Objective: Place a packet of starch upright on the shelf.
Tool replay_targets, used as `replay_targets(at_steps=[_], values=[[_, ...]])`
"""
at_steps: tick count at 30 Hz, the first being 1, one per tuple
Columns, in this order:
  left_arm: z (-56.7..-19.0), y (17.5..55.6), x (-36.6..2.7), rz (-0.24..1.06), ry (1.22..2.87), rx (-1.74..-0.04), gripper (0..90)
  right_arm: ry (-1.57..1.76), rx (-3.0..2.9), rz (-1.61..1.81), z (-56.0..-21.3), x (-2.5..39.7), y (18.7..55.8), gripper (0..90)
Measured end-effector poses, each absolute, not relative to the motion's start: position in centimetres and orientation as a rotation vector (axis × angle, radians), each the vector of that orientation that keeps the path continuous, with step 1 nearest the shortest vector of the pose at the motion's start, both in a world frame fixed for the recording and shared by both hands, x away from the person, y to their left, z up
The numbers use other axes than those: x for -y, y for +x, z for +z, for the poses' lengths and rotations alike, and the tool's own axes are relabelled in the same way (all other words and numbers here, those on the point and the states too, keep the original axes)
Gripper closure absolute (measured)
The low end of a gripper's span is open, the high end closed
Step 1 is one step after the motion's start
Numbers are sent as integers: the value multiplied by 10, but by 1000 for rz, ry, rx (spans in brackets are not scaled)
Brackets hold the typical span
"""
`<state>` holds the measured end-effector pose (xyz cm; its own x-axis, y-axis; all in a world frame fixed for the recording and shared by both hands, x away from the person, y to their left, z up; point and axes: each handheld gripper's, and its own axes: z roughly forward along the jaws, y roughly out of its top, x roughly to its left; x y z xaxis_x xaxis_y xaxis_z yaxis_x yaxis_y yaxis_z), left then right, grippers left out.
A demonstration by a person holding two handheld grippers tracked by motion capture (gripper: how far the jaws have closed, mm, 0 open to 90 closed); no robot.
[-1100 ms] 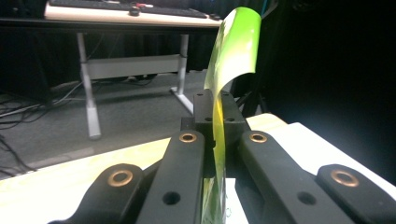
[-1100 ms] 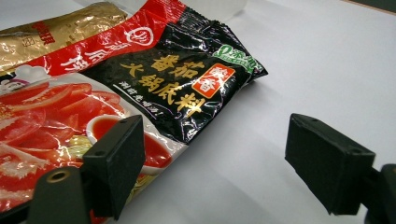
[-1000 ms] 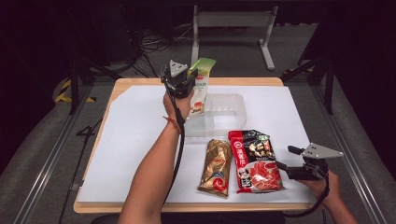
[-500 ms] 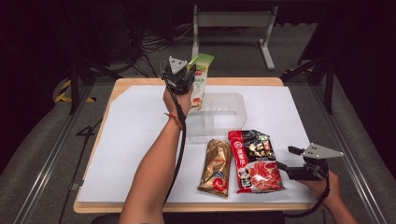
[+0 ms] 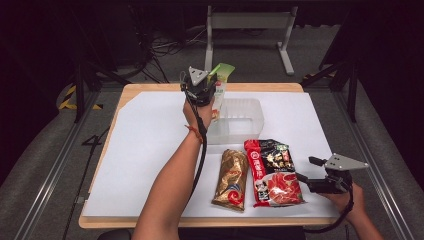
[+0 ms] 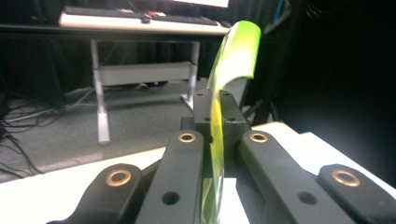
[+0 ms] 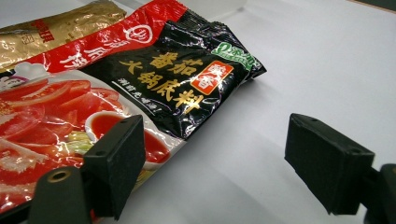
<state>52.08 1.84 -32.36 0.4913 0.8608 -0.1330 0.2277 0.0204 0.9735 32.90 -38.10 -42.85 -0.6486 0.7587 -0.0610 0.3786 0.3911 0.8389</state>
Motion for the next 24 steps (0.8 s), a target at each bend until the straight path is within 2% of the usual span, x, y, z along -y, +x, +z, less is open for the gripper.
replay_targets(at_steps=[4, 14, 20, 24], values=[[-326, 516, -26, 598, 1510, -972, 876, 972, -2220, 1165, -429, 380, 329, 211], [-332, 498, -43, 588, 1575, -875, 866, 971, -2224, 1158, -429, 378, 330, 211], [-337, 490, -50, 562, 1624, -822, 814, 965, -2227, 1156, -429, 377, 329, 211], [-348, 480, -56, 573, 1741, -747, 763, 972, -2231, 1154, -430, 378, 330, 211]])
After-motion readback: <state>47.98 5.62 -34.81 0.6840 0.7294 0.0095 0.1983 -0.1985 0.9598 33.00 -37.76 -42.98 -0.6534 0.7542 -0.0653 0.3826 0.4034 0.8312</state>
